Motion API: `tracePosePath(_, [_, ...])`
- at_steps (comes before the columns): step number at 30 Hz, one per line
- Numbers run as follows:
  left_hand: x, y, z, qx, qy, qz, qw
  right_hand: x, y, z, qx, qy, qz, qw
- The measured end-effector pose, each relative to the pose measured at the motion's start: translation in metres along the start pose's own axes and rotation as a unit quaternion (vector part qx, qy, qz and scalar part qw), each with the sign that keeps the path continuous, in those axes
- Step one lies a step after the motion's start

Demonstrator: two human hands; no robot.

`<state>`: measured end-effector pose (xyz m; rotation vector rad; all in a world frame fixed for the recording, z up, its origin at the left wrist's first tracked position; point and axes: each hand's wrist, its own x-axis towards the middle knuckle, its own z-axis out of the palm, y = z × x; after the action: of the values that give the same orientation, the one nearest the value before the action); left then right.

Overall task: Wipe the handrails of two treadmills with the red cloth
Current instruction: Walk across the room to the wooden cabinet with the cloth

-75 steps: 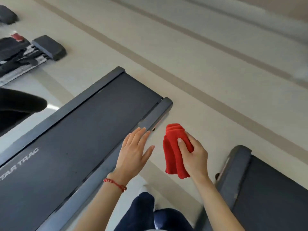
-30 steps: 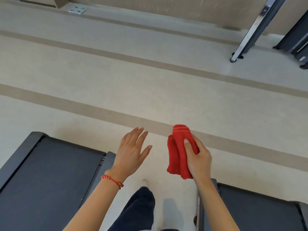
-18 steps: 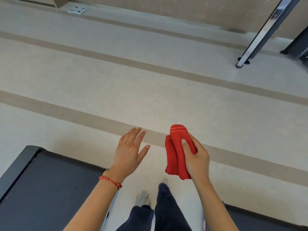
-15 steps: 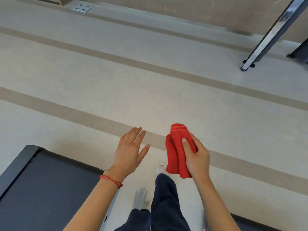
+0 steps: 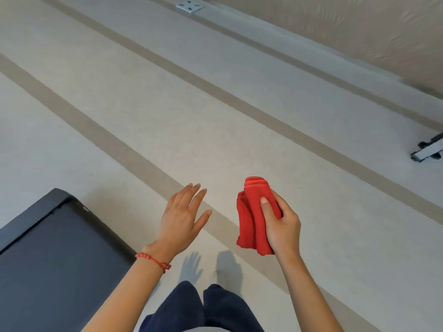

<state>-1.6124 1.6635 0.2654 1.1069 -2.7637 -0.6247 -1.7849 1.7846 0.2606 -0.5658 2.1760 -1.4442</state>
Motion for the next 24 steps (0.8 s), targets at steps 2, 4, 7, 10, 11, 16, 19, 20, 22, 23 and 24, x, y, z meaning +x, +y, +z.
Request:
tracePosePath(2, [0.013, -0.009, -0.003, -0.001, 0.009, -0.032, 0.999, 0.024, -0.007, 0.010, -0.003, -0.022, -0.003, 1.000])
tracePosePath(4, [0.026, -0.020, -0.007, 0.002, 0.018, -0.068, 0.998, 0.046, -0.015, 0.024, -0.009, -0.046, -0.007, 0.999])
tracePosePath(7, [0.046, -0.039, -0.017, -0.004, 0.029, -0.110, 0.994, 0.077, -0.029, 0.053, -0.019, -0.090, -0.016, 0.996])
tracePosePath(10, [0.067, -0.063, -0.029, -0.008, 0.038, -0.137, 0.990, 0.105, -0.045, 0.090, -0.025, -0.130, -0.024, 0.991])
tracePosePath(11, [0.075, -0.072, -0.033, -0.009, 0.043, -0.146, 0.988, 0.115, -0.051, 0.103, -0.024, -0.142, -0.028, 0.989])
tracePosePath(16, [0.114, -0.129, -0.050, -0.024, 0.076, -0.192, 0.978, 0.161, -0.083, 0.179, -0.037, -0.208, -0.048, 0.976])
tracePosePath(19, [0.140, -0.167, -0.063, -0.035, 0.091, -0.228, 0.969, 0.190, -0.106, 0.227, -0.047, -0.238, -0.056, 0.969])
tracePosePath(20, [0.149, -0.179, -0.069, -0.037, 0.095, -0.238, 0.966, 0.199, -0.114, 0.243, -0.051, -0.247, -0.059, 0.966])
tracePosePath(22, [0.168, -0.201, -0.083, -0.035, 0.107, -0.243, 0.963, 0.217, -0.130, 0.272, -0.058, -0.259, -0.068, 0.962])
tracePosePath(23, [0.179, -0.211, -0.091, -0.033, 0.108, -0.240, 0.964, 0.225, -0.137, 0.286, -0.061, -0.263, -0.074, 0.960])
tracePosePath(24, [0.189, -0.221, -0.099, -0.033, 0.108, -0.238, 0.965, 0.234, -0.144, 0.299, -0.064, -0.268, -0.079, 0.958])
